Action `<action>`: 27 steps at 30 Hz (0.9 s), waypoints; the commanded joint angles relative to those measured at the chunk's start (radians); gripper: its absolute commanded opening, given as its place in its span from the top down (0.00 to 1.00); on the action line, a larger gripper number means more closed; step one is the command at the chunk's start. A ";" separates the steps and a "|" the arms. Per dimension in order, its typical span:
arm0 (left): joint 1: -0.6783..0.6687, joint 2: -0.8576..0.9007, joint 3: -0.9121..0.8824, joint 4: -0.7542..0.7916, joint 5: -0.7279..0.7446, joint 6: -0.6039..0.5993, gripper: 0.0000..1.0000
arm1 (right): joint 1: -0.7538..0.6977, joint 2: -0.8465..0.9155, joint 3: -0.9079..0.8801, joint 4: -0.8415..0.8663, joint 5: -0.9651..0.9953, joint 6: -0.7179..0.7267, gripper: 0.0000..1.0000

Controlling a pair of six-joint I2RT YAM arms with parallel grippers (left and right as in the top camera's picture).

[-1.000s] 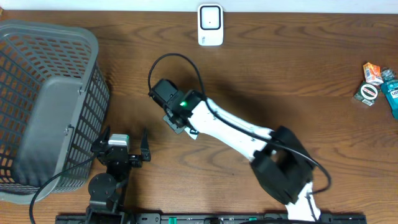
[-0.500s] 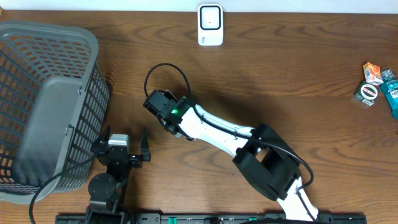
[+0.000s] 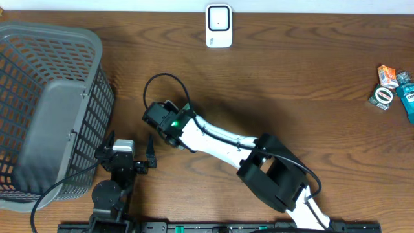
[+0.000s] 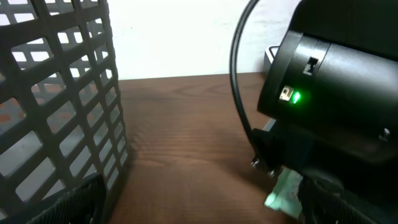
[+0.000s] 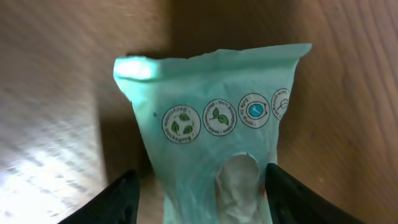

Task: Scan the item barcode
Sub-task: 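Grasp the wipes pack with the right gripper and lift it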

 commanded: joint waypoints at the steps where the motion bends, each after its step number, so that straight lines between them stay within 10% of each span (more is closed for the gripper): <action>1: 0.002 -0.002 -0.021 -0.036 -0.013 -0.005 0.02 | 0.003 -0.027 0.011 0.002 0.007 0.024 0.39; 15: 0.002 -0.002 -0.021 -0.036 -0.013 -0.005 0.02 | 0.006 0.143 -0.007 -0.052 0.071 0.046 0.27; 27: 0.002 -0.002 -0.021 -0.036 -0.013 -0.005 0.02 | -0.092 0.105 0.023 -0.188 -0.040 0.162 0.59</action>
